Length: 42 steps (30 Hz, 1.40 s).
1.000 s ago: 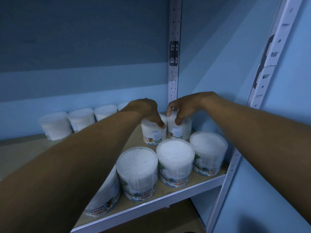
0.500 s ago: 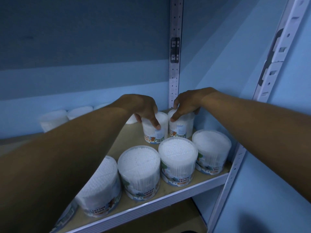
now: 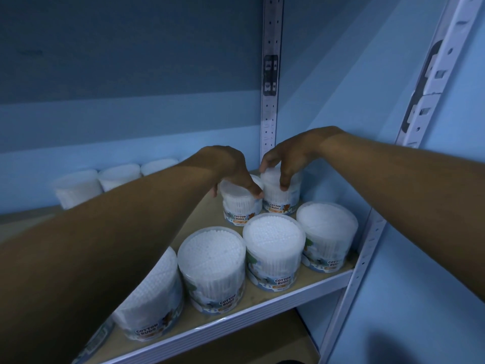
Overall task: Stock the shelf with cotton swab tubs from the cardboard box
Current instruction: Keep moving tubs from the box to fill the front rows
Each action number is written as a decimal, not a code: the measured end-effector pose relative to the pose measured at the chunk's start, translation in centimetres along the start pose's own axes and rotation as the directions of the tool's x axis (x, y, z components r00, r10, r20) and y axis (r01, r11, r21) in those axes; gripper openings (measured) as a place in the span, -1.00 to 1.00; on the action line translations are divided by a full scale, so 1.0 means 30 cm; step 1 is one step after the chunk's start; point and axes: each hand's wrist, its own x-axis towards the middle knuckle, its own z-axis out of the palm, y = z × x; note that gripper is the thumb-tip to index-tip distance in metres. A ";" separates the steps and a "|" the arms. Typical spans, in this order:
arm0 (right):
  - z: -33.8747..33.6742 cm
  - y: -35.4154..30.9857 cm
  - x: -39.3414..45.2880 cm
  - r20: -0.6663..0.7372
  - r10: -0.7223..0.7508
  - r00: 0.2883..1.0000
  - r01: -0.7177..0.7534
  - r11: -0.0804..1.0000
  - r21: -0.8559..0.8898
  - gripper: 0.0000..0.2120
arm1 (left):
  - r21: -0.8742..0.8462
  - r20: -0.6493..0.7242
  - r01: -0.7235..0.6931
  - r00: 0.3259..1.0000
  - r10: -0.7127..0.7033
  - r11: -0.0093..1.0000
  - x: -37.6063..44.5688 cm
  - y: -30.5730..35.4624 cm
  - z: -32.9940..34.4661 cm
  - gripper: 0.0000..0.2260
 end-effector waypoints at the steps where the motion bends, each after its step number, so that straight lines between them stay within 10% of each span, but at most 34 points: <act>1: 0.000 0.002 0.002 -0.014 0.008 1.000 -0.008 1.000 0.007 -0.39 | -0.017 0.022 0.003 1.000 -0.003 1.000 0.003 0.000 0.001 -0.18; 42: 0.035 0.026 -0.006 -0.024 0.039 0.999 -0.038 0.998 0.040 -0.23 | -0.124 0.025 -0.020 0.999 0.024 0.992 -0.003 0.016 0.033 -0.22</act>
